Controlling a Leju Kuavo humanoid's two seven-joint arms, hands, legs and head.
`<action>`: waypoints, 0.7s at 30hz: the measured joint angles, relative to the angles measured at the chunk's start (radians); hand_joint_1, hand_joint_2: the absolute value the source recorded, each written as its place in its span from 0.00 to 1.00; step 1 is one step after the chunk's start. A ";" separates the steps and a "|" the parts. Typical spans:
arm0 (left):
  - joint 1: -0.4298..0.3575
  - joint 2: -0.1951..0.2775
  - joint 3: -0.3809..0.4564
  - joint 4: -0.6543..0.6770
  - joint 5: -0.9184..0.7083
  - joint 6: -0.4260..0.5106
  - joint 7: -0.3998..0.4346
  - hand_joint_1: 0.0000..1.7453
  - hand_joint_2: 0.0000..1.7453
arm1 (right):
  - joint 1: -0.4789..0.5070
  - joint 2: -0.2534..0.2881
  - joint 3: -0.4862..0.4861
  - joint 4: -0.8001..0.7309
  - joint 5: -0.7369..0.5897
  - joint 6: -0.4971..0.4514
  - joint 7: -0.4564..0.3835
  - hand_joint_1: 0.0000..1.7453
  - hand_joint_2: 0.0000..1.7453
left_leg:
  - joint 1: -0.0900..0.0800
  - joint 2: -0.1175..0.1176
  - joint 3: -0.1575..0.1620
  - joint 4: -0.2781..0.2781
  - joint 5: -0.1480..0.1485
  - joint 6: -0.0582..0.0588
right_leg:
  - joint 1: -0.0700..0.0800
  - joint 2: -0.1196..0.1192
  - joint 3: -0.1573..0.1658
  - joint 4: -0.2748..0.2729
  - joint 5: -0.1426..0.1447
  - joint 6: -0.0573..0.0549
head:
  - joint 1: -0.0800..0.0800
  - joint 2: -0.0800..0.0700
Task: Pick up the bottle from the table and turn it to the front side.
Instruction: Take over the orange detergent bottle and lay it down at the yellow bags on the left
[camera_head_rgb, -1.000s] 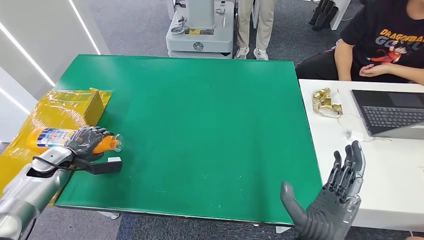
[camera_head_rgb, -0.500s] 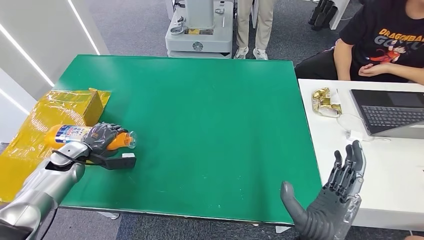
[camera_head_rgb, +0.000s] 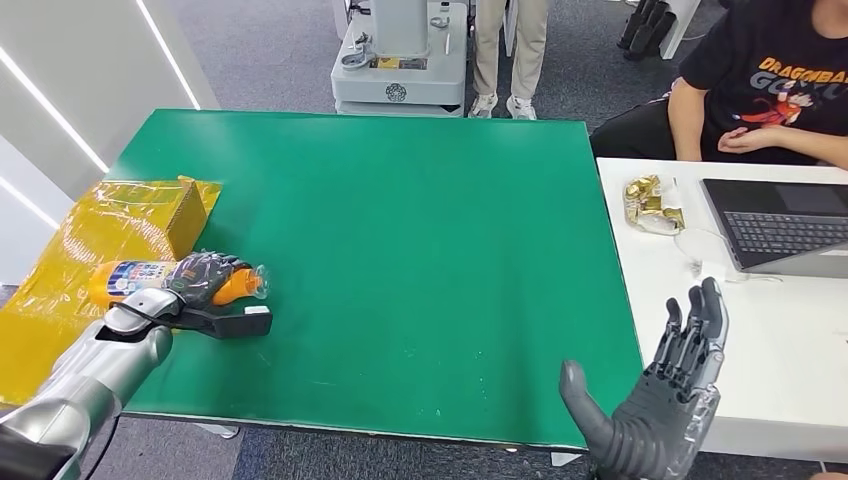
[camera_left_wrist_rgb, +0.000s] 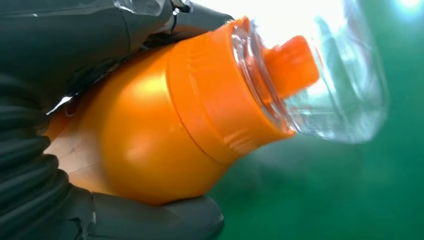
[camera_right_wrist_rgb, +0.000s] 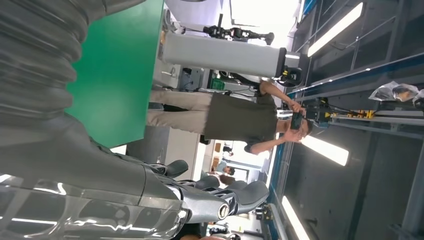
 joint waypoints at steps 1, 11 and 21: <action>-0.002 0.001 0.000 0.004 0.000 -0.004 0.003 1.00 1.00 | 0.001 0.000 0.000 0.000 0.001 -0.004 0.000 0.00 1.00 | 0.000 0.000 0.000 0.000 0.000 0.000 | 0.000 0.000 0.000 0.000 0.000 0.000 | 0.000 0.000; -0.014 0.021 0.000 0.035 0.005 -0.007 0.009 1.00 1.00 | 0.002 0.000 0.000 0.000 0.004 -0.017 -0.001 0.00 1.00 | 0.000 0.000 0.001 0.000 0.000 -0.001 | 0.000 0.000 0.000 0.001 0.000 0.000 | 0.000 0.000; -0.016 0.018 0.000 0.039 -0.001 0.004 0.017 0.00 1.00 | -0.002 0.000 0.000 0.000 0.006 -0.017 0.000 0.00 1.00 | 0.000 0.000 0.001 0.000 0.001 -0.001 | 0.000 0.000 0.001 0.001 0.000 0.000 | 0.000 0.000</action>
